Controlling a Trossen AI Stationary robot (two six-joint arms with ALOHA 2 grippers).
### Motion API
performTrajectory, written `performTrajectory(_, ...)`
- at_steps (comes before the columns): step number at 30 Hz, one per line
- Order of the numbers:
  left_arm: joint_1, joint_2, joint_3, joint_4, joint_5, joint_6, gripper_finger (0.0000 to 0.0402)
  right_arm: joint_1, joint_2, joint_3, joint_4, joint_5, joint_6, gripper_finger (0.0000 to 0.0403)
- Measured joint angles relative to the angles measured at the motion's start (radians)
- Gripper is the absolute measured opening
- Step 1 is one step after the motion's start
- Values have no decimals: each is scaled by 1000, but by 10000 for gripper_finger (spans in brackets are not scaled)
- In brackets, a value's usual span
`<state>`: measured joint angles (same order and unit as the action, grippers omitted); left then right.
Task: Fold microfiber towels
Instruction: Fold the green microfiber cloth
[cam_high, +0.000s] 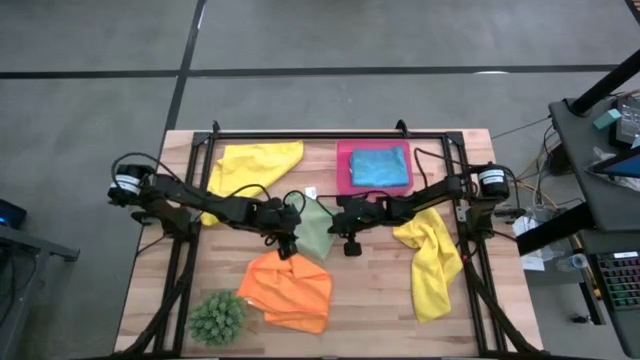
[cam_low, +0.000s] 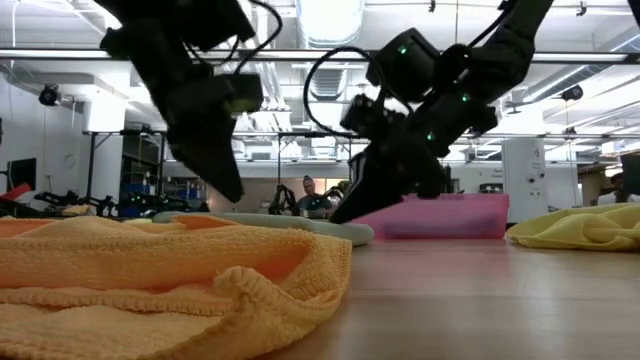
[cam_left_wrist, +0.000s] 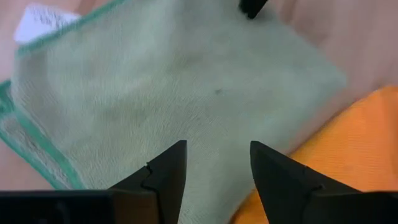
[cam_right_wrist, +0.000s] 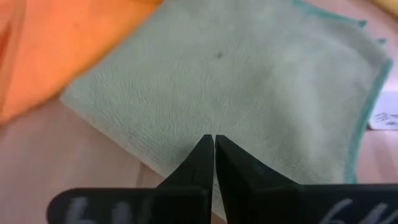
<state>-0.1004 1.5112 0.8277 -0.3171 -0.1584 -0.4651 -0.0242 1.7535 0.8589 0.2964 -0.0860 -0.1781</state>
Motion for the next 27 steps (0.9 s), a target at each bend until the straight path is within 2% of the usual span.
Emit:
performTrajectory(9,0,57,-52,-16,-2,-79,113,-2,-6,23,-183,10,-61,8)
performTrajectory(14,0,58,-46,-17,8,-79,95,-2,-34,19,-218,19,-56,8)
performTrajectory(22,0,-9,-19,-69,20,-70,88,39,-118,21,-185,22,4,8)
performTrajectory(27,0,-21,-52,-66,-2,-52,88,103,-97,21,-19,6,36,8)
